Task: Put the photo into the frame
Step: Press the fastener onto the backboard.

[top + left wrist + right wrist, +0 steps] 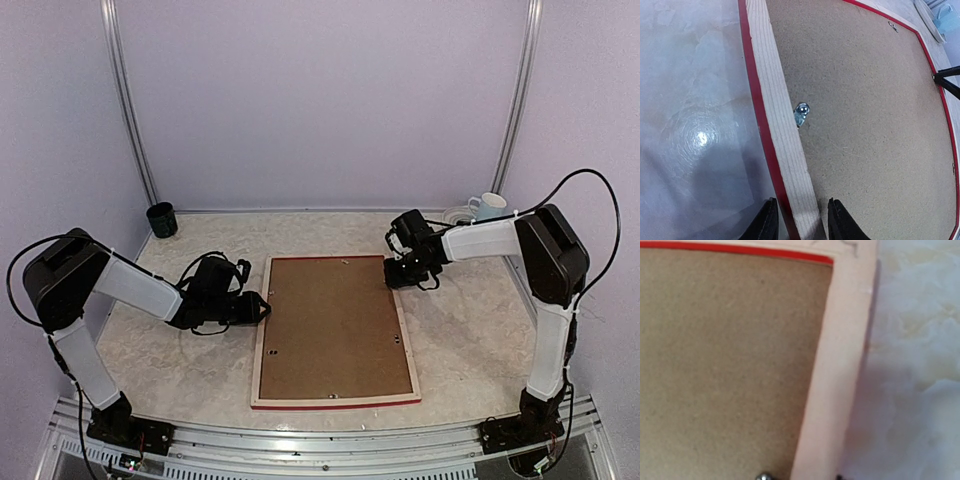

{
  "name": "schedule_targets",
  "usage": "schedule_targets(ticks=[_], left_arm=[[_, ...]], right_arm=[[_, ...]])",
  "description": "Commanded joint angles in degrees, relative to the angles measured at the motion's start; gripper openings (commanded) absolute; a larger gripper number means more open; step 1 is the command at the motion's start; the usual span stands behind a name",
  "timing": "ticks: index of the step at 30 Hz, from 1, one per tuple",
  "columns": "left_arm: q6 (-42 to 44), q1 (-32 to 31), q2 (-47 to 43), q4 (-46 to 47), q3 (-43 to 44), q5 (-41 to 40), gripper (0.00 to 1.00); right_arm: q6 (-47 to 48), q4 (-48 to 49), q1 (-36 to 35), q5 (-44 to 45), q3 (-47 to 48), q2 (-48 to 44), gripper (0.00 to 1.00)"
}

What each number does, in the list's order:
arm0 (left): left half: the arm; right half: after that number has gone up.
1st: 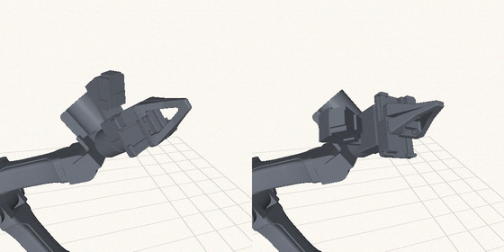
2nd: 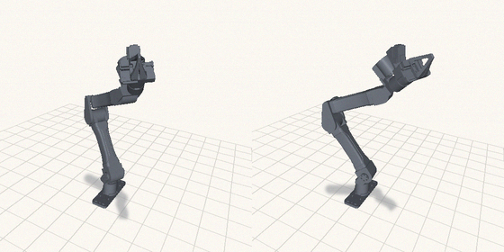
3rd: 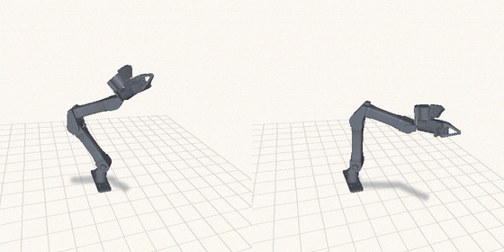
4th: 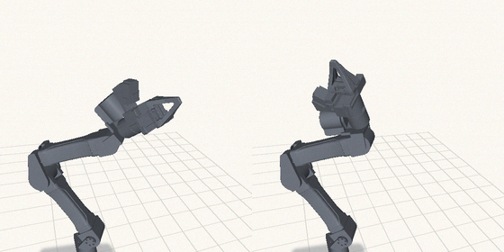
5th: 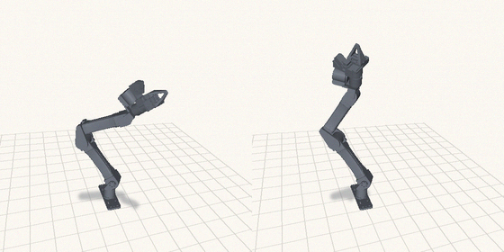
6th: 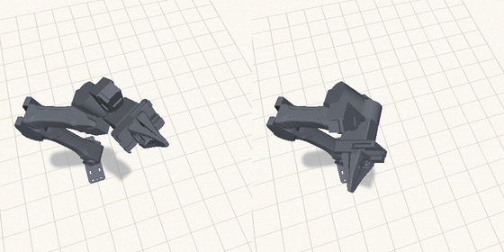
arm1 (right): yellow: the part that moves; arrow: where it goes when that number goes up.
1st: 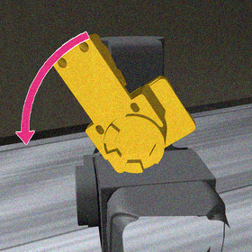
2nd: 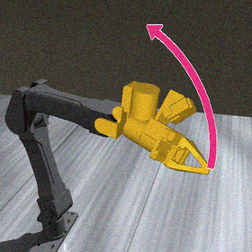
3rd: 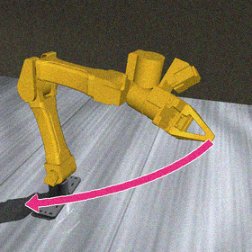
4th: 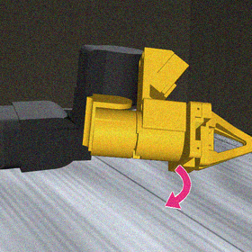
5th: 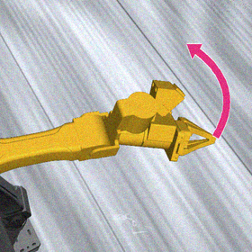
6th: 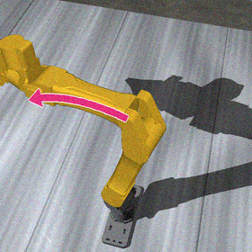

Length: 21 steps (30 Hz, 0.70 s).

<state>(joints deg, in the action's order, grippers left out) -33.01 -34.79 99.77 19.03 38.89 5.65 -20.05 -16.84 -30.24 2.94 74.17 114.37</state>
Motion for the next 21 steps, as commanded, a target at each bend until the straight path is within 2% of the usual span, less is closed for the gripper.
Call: schedule_targets(ticks=[1, 4, 8, 21], left_arm=[[-0.01, 0.33, 0.71, -2.06, -0.75, 0.37, 0.34], [0.02, 0.42, 0.69, -2.15, -0.68, 0.35, 0.35], [-0.02, 0.42, 0.63, -2.17, -0.66, 0.51, 0.35], [0.06, 0.53, 0.34, -2.33, -0.77, 0.61, 0.34]], right_arm=[[2.68, -3.66, -0.43, 1.28, 1.45, 0.20, 0.27], [3.42, -5.17, -0.43, 1.19, 2.83, -0.81, 0.40], [5.40, -8.97, -0.43, 2.15, 6.75, -0.45, 0.51], [8.75, -13.71, -0.43, -0.86, 11.16, 4.26, 0.53]])
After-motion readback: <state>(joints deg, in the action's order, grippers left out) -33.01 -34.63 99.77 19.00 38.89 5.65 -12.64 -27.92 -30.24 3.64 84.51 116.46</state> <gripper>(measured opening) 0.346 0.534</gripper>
